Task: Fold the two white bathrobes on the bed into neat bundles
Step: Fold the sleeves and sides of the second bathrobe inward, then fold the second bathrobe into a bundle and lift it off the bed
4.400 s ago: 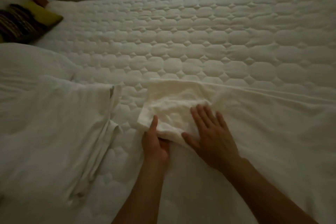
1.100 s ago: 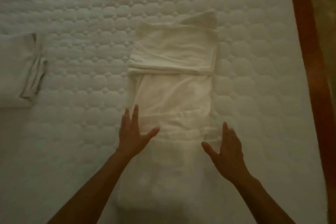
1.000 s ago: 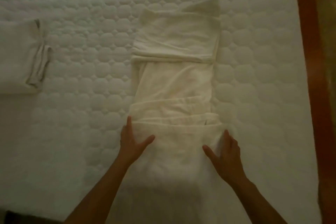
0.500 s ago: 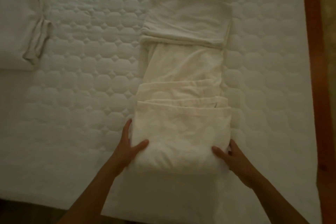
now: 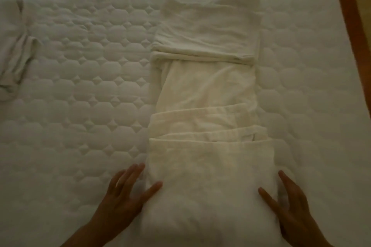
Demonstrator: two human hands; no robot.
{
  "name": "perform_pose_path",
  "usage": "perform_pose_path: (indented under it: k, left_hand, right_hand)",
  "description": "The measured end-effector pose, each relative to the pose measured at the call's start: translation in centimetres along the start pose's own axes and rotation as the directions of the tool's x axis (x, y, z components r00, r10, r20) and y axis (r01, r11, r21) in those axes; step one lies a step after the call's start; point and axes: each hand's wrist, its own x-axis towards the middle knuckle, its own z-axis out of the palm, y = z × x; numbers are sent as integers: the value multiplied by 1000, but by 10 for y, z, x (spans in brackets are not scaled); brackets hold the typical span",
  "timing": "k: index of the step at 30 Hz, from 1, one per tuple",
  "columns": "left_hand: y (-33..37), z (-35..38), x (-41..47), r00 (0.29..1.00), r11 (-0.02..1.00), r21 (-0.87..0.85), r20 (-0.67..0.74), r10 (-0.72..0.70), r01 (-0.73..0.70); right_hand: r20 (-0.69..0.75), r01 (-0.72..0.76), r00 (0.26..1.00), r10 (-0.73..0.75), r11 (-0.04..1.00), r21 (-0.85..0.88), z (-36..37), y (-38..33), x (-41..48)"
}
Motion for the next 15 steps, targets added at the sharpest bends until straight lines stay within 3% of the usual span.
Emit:
perform_pose_path:
  k: [1,6,9,13,15]
  left_hand:
    - [3,3,9,996,999,12,-71,53,-52]
    - [11,1,25,980,980,87,-79,184,-177]
    - [8,2,12,981,985,31,-86,172,-170]
    - [10,-24,6,958,968,-25,-153,243,-250]
    - [7,-44,7,953,954,-102,-147,264,-280]
  right_hand:
    - [19,-5,1000,5,1000,-3,2,-1,0]
    - [102,19,994,-26,997,76,-12,-7,23]
    - [99,136,985,-144,987,85,-22,-9,22]
    - [108,60,991,-78,985,162,-46,-12,19]
    - [102,94,988,-117,974,206,-72,-15,31]
